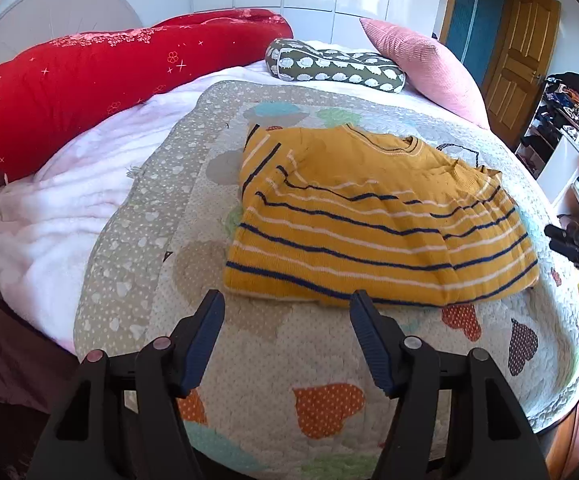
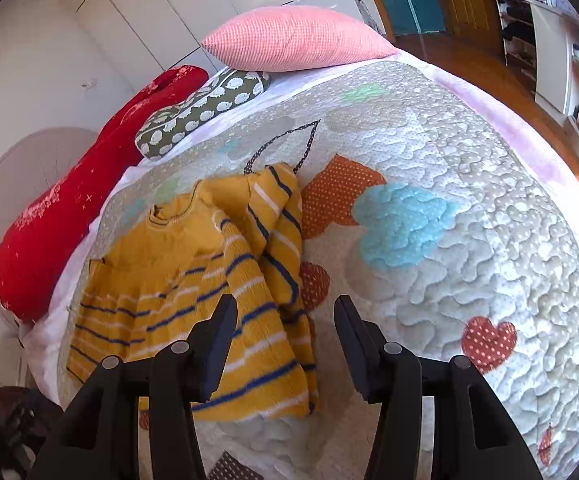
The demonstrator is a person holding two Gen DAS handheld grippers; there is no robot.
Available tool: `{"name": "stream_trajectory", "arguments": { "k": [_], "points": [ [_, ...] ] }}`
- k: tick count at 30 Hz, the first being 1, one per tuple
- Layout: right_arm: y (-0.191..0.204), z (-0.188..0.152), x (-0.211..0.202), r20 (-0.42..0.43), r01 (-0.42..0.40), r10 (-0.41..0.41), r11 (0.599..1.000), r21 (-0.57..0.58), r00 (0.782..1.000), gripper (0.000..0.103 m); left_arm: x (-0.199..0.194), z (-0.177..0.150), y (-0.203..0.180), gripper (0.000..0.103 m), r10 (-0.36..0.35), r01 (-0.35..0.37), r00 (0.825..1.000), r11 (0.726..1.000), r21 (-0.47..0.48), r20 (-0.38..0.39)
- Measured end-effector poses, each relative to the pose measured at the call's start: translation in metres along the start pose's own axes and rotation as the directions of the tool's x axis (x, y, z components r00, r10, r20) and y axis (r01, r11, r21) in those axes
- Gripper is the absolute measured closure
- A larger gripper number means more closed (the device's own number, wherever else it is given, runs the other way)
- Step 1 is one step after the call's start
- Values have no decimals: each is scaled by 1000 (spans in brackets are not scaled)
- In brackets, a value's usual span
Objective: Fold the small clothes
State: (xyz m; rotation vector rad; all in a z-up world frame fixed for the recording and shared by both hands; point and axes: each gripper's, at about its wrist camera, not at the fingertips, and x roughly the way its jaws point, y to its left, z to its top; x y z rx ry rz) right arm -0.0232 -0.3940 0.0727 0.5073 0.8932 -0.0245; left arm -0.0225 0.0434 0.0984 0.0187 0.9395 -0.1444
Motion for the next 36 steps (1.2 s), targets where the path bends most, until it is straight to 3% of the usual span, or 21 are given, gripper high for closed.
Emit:
{"name": "stream_trajectory", "arguments": {
  "k": [5,10,14,17,19,22,28,36],
  "points": [
    [37,-25,-10,2,-11,12,990,-142,1000,49,41,48,7,38,45,-44,998,998,43,-38],
    [111,-58,3,-42,-108,100,944,-312,994,39,103,85,32,35,-38,31,984,999,-44,-174],
    [174,-89,33,-104,-171,141,894,-415,985,39,141,95,20,35,-45,46,975,999,-2,-220],
    [214,-105,58,-144,-201,151,861,-467,978,39,166,107,11,35,61,-44,974,996,84,-218],
    [238,-114,70,-145,-203,149,835,-511,978,39,183,120,16,34,89,-73,971,994,80,-222],
    [271,-126,88,-121,-167,118,784,-598,986,39,198,135,30,26,51,-42,970,998,46,-238],
    [318,-154,116,-77,-99,63,662,-743,995,37,209,140,58,24,-132,129,960,991,-28,-248],
    [358,-179,142,11,-14,44,547,-837,999,31,229,154,52,15,-180,200,942,979,43,-283]
  ]
}}
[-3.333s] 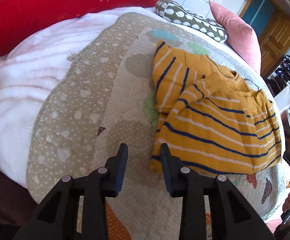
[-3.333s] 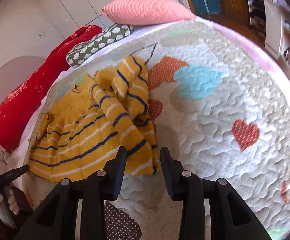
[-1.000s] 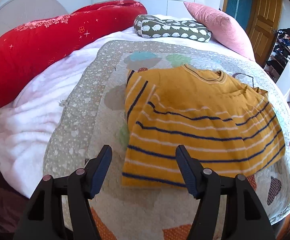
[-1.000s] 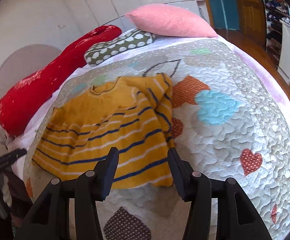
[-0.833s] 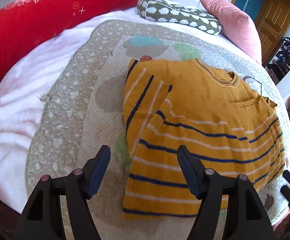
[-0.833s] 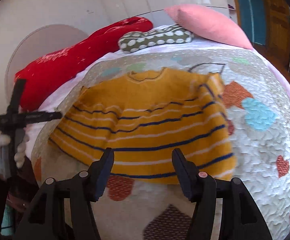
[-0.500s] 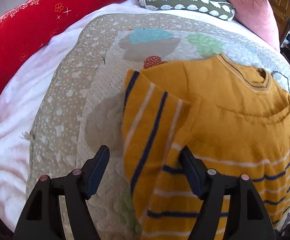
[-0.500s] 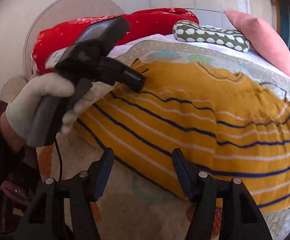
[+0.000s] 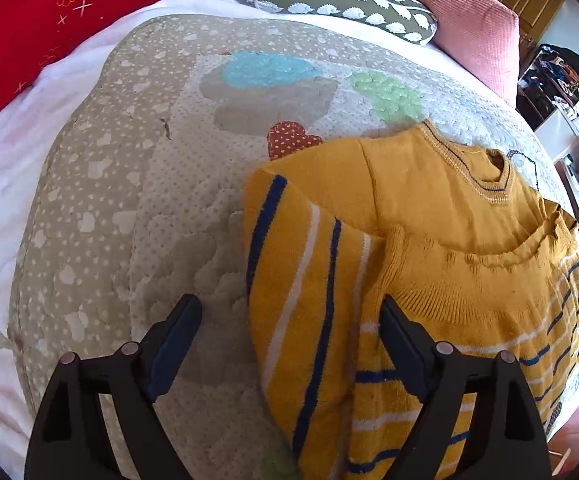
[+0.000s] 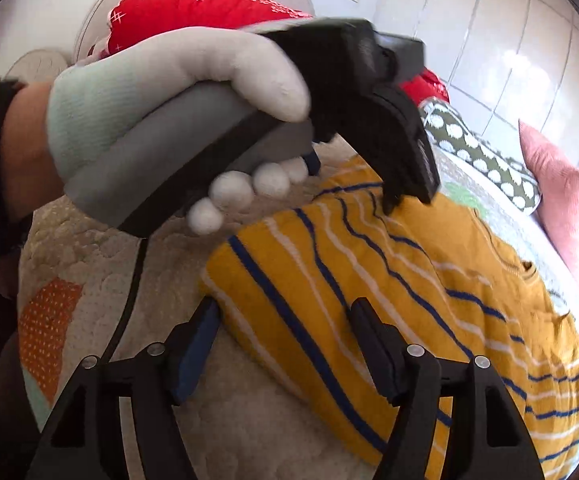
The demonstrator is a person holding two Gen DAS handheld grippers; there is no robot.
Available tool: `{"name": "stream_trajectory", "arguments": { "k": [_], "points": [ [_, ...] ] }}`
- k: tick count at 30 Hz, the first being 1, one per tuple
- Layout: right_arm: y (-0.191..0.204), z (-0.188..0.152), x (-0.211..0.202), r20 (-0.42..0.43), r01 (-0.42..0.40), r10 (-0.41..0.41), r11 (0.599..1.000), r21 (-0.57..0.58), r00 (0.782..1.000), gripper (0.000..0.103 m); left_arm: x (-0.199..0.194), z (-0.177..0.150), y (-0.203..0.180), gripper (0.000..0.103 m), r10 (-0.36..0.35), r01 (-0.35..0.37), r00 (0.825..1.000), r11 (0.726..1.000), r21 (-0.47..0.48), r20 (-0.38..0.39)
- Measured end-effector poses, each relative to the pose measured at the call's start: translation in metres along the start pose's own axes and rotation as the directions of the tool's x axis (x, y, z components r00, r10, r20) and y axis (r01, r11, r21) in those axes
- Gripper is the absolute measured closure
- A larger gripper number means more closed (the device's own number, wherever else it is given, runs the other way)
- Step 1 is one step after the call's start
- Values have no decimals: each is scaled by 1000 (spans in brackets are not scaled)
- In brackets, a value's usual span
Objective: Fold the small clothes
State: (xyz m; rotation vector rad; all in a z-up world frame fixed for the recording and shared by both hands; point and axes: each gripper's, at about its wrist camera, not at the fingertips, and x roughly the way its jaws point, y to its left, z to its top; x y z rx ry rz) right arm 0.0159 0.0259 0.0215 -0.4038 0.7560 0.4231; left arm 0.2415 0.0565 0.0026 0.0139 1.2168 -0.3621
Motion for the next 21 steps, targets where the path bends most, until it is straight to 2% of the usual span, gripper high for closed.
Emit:
{"name": "stream_trajectory", "arguments": {
  "k": [2,3,4,5,6,7,8,10,16,21],
  "points": [
    [5,5,6,10,23,-23,1000,-16,1000,31,3,5,2,15,-23,23,1000,1000,-18,-16],
    [7,7,8,15,33,-32,999,-20,999,31,3,7,3,21,-43,43,999,999,-31,-18],
    [6,9,11,19,38,-38,999,-20,999,31,2,8,4,40,-72,71,997,997,-43,-19],
    [5,12,13,18,35,-34,999,-12,999,36,1,7,5,52,-111,110,994,992,-59,-23],
    [2,14,15,17,23,-23,1000,5,1000,44,0,6,6,78,-161,158,987,984,-82,-28],
    [-1,16,16,9,25,-25,999,24,1000,72,-1,5,7,90,-208,203,978,973,-110,-32],
    [-6,18,17,2,27,-28,998,48,1000,83,-5,4,6,90,-210,206,977,970,-126,-22],
    [-20,20,13,8,-7,7,993,116,1000,88,-12,3,1,90,-192,189,981,972,-140,-11],
    [-71,11,-29,91,-21,-2,967,252,996,90,-49,13,-42,91,-158,162,987,976,-144,41],
    [-134,-17,-74,158,-25,-44,912,409,986,91,-72,33,-128,93,-146,151,986,987,-56,83]
  ]
}}
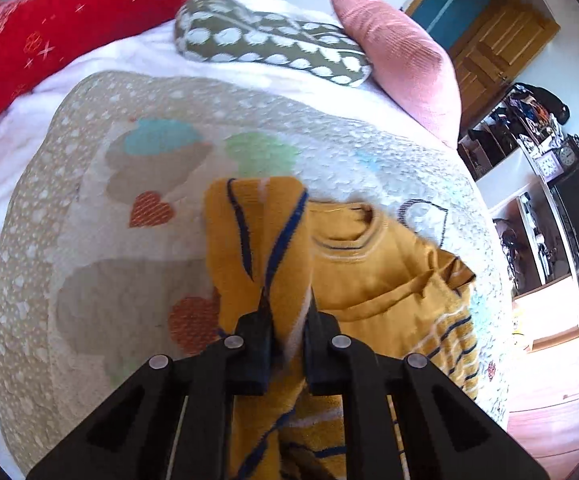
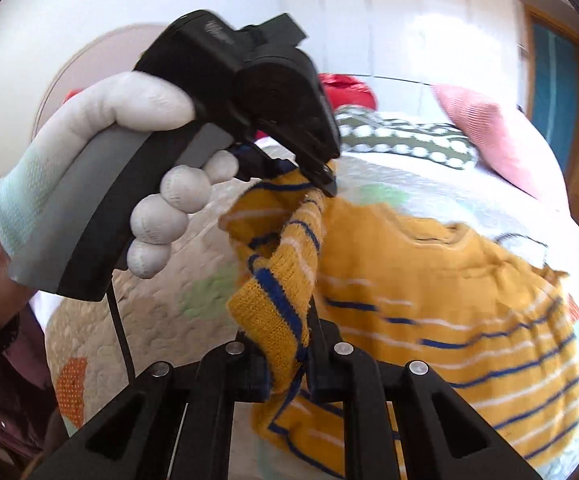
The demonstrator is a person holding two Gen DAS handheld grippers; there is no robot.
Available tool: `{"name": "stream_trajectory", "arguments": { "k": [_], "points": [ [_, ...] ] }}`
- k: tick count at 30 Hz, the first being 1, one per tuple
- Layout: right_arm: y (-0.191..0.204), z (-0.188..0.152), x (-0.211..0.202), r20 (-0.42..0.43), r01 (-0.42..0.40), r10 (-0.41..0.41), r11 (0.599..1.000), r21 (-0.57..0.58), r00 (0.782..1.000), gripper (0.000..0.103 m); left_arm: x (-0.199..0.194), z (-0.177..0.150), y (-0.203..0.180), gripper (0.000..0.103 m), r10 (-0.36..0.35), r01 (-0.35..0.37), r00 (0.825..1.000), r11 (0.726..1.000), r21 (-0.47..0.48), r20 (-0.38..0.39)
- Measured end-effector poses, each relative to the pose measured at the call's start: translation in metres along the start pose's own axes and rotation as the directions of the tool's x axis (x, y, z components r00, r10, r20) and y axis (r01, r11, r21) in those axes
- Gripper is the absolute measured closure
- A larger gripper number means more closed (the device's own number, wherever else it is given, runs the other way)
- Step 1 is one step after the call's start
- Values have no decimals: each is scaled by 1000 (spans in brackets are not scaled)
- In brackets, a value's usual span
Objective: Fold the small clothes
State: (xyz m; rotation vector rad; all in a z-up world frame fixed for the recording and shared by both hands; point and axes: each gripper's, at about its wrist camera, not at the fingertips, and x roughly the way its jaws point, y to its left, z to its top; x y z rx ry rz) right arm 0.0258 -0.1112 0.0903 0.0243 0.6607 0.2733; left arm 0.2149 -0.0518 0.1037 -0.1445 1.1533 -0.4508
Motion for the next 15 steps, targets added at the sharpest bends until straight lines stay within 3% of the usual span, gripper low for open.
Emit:
{"name": "stream_trajectory", "arguments": {
  "k": [4,8,12,15],
  "points": [
    [-72,-8,-38,37,44,-51,982,182,998,91,22,4,-92,93,-31,33,999,993,114,-17],
    [-145,-37,-63,15,118,-133,926,360,991,91,57,-10,-163,92,-39,54,996,977,207,-74],
    [-204,-71,-63,-50,131,-122,859,496,991,90,69,-26,-187,91,-51,75,993,969,236,-106],
    [-218,-83,-60,-49,87,-72,826,557,996,86,52,-32,-184,81,-60,80,994,970,231,-91]
  ]
}}
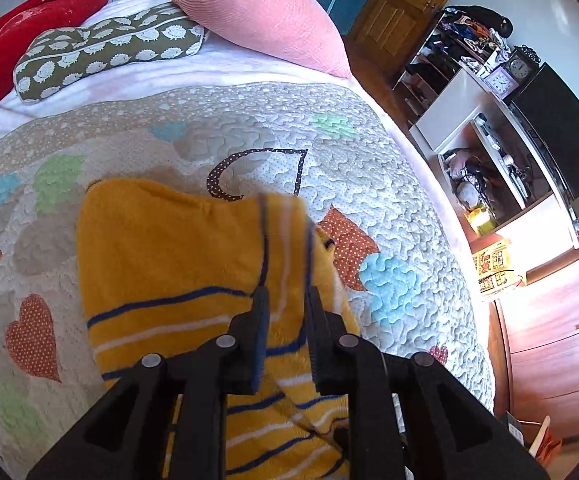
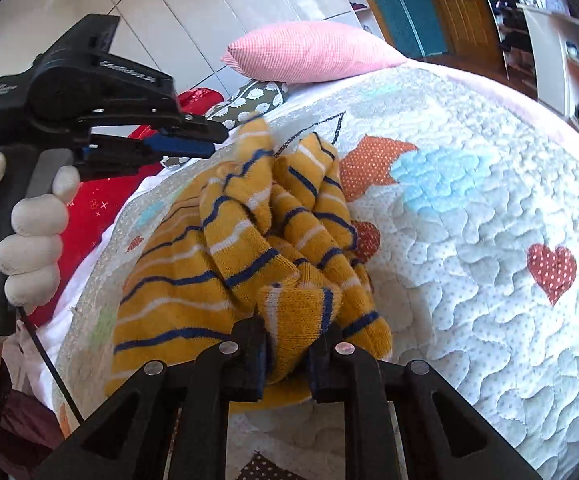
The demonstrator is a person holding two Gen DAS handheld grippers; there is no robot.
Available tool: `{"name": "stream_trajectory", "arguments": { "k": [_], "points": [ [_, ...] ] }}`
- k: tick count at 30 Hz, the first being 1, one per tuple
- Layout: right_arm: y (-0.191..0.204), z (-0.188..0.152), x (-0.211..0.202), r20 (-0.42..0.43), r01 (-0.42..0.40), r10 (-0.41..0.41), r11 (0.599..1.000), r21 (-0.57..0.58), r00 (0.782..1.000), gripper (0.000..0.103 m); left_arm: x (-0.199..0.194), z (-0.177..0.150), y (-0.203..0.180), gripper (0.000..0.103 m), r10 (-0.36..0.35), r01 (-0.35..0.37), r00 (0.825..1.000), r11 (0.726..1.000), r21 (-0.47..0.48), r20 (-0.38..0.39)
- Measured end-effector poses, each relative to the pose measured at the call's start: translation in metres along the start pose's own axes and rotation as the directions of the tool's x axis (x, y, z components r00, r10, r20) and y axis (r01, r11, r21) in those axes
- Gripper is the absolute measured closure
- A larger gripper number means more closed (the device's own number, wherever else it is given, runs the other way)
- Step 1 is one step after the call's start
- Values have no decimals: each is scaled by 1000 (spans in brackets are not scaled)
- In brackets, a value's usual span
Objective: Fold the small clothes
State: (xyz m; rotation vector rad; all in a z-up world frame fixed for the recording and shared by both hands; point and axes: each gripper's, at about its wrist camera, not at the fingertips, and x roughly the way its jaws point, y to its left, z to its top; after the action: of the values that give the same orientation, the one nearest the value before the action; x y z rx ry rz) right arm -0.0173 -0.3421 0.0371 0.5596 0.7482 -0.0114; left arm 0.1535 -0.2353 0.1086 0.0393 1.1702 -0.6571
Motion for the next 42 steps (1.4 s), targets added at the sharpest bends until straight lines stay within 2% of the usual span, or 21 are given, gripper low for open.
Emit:
{"name": "stream_trajectory", "arguments": {
  "k": [3,4,7,10,11,13,15,18,19,22,24,26,27,28,29,31,32,34,36,37,42],
  "points": [
    [3,-2,-3,1,4,-4,1000,-5,1000,81,-28,-10,10,56,35,-34,998,999,-26,59],
    [3,-1,-3,-3,5,-5,1000,-7,1000,78,-35,-15,15,53,49,-46,996,998,-38,77],
    [4,-10,-12,-7,2,-2,1000,9,1000,69,-48,-42,37,53,102,-97,991,993,-67,82],
    [-8,-14,-36,44,5,-7,999,48,999,63,-44,-81,49,54,168,-165,984,985,-49,62],
    [-9,-12,-44,70,10,-13,999,52,997,63,-40,-94,49,57,182,-180,982,983,-39,51],
    [-5,-5,-59,120,18,-22,999,33,993,63,-27,-117,50,77,170,-169,985,985,-38,15],
    [6,7,-64,133,10,-9,1000,-5,991,63,-20,-134,49,77,174,-173,984,984,-52,19],
    [23,28,-53,91,-65,69,997,-45,993,63,-18,-145,46,77,191,-188,981,981,-56,44],
    [27,34,-44,63,-58,61,997,-59,996,63,-18,-147,45,77,190,-187,980,980,-64,50],
    [28,51,-14,40,72,-70,995,-68,997,54,-19,-150,45,77,190,-185,980,980,-79,56],
    [19,61,3,12,97,-97,995,-23,995,48,-19,-152,45,77,191,-186,980,979,-84,59],
    [5,67,18,-40,49,-47,997,59,998,44,-18,-154,45,77,194,-189,979,978,-85,62],
    [-3,70,26,-72,-6,14,994,112,997,44,-17,-154,45,77,199,-193,978,978,-84,63],
    [-11,71,33,-108,-73,91,985,157,990,61,-17,-155,44,77,203,-197,977,977,-82,63],
    [-16,73,37,-140,-136,163,973,188,977,92,-16,-156,43,77,206,-201,976,976,-79,64],
    [-25,80,35,-134,-152,181,968,201,974,91,-15,-157,41,76,213,-208,975,976,-68,67],
    [-30,82,34,-129,-132,159,971,197,979,95,-14,-158,40,76,223,-219,972,974,-65,69],
    [-39,87,34,-137,25,-4,988,154,991,99,-12,-159,38,75,243,-239,967,969,-65,75],
    [-52,86,36,-152,163,-146,980,111,978,99,-12,-161,36,75,259,-254,962,965,-62,84],
    [-60,85,33,-153,194,-175,974,116,973,98,-12,-161,36,73,266,-262,960,963,-58,88],
    [-67,81,-13,-62,89,-80,983,161,995,97,-21,-174,36,63,281,-274,955,959,-74,96]
  ]
}}
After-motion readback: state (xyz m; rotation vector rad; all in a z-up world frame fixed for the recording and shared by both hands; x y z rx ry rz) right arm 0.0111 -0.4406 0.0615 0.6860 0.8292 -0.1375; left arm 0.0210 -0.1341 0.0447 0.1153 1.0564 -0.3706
